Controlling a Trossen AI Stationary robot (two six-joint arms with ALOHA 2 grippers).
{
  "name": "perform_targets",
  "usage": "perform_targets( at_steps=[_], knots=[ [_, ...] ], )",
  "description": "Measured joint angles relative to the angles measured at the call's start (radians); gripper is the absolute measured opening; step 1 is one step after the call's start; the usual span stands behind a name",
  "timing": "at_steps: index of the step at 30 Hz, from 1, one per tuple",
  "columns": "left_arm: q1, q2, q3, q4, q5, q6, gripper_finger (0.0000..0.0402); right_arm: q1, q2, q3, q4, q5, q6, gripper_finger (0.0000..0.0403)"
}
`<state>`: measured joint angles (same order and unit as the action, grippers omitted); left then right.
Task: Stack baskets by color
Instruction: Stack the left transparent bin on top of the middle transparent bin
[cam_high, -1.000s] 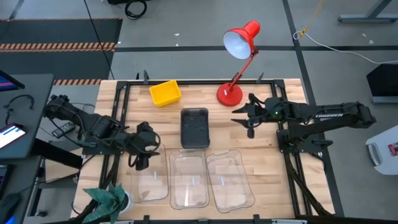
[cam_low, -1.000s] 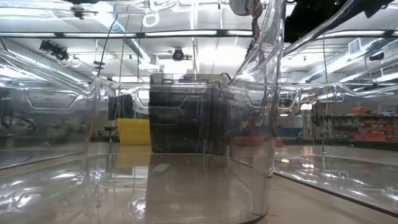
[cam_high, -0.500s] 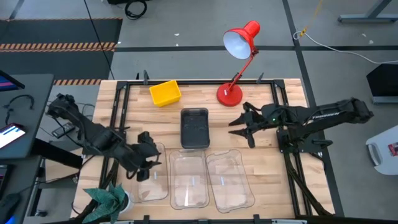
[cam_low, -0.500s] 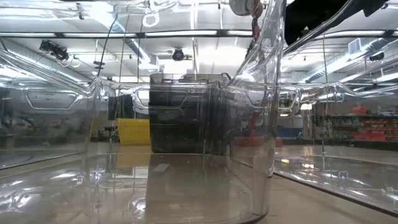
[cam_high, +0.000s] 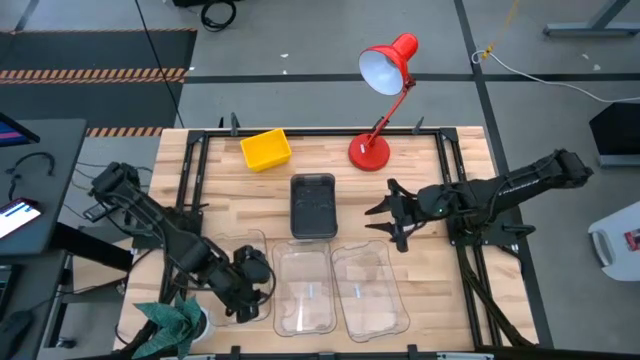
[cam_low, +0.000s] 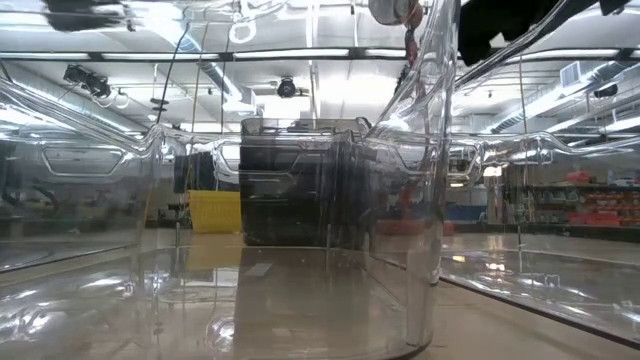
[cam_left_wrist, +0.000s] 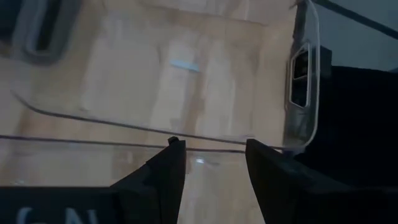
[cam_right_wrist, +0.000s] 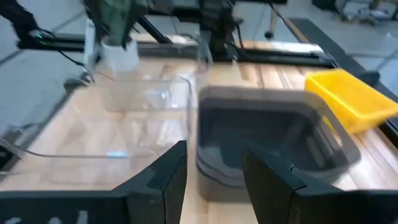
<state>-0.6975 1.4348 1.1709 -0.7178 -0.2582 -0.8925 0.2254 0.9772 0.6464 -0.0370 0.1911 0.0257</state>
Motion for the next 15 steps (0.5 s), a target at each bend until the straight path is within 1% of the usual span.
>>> perform_targets(
  at_steps=[5,11,15],
  knots=[
    [-0.033,0.04,0.022,0.014,0.007,-0.062,0.0163,0.046,0.0,0.001,0.036,0.004,-0.022,0.0156],
    [-0.078,0.066,0.102,-0.003,-0.055,-0.09,0.0139,0.083,0.0,0.001,0.045,0.064,-0.029,0.0156],
    [-0.093,0.092,0.148,-0.045,-0.07,-0.12,0.0131,0.102,0.003,0.001,0.048,0.079,-0.03,0.0156]
  ],
)
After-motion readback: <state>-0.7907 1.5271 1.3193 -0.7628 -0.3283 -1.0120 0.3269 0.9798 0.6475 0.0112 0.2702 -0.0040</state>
